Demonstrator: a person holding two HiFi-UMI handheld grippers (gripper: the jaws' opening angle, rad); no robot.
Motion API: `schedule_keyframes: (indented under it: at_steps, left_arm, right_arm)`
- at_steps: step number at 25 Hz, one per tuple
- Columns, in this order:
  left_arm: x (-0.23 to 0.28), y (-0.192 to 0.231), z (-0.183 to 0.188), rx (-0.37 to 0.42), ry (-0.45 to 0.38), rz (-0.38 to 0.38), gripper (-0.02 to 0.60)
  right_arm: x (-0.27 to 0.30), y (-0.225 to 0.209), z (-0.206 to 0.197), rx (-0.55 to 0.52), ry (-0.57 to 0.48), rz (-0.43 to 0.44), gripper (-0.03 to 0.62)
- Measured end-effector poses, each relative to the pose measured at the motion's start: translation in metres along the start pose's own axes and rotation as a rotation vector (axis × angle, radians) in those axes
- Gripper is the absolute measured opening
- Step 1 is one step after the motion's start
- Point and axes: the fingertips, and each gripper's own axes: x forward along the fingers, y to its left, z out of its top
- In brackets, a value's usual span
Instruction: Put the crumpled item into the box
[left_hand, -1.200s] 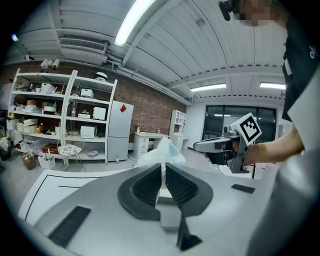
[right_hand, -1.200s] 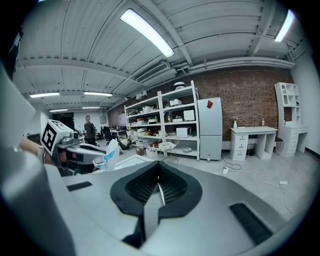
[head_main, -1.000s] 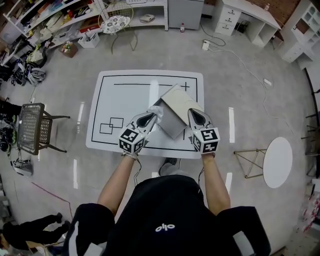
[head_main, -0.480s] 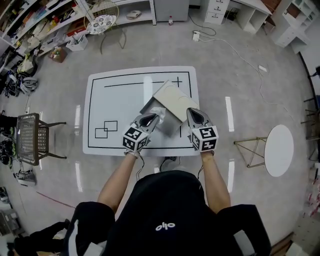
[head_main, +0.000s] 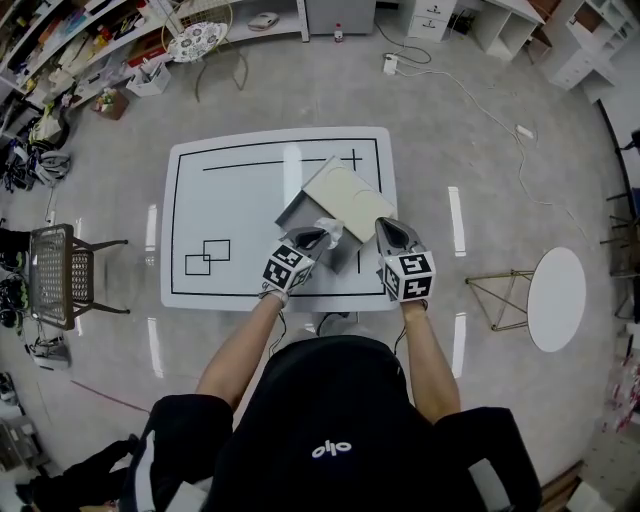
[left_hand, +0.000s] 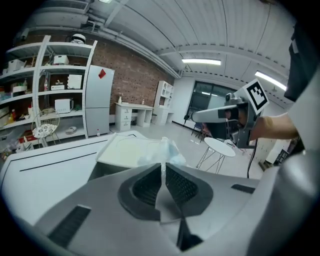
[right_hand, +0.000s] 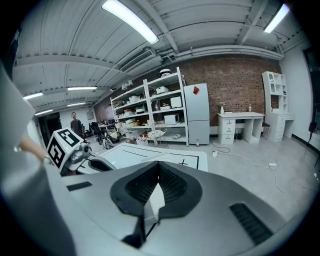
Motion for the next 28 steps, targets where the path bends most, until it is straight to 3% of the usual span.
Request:
schedule_keyframes:
  at_steps: [8,17,24,28]
  left_arm:
    - [0.034,-0.002,-0.038,0.035,0.156,-0.037,0.031]
    - [0.067,-0.004,-0.075,0.099,0.406,-0.056,0.034]
    - [0.075,-0.006,-0.082,0.095,0.495,-0.055,0.041]
    - [0.077,-0.008,-0.085,0.092,0.528,-0.063,0.084]
  right_arm:
    - [0.007,-0.010,-0.018,0.017,0.036,-0.009,0.009]
    - [0.009,-0.025,-0.021,0.047,0.042,-0.012,0.009]
    - [0.008,-0.032,-0.022,0.053,0.045,-0.013,0.009]
    - [0.008,-0.032,-0.021,0.056,0.040,-0.012,0.009]
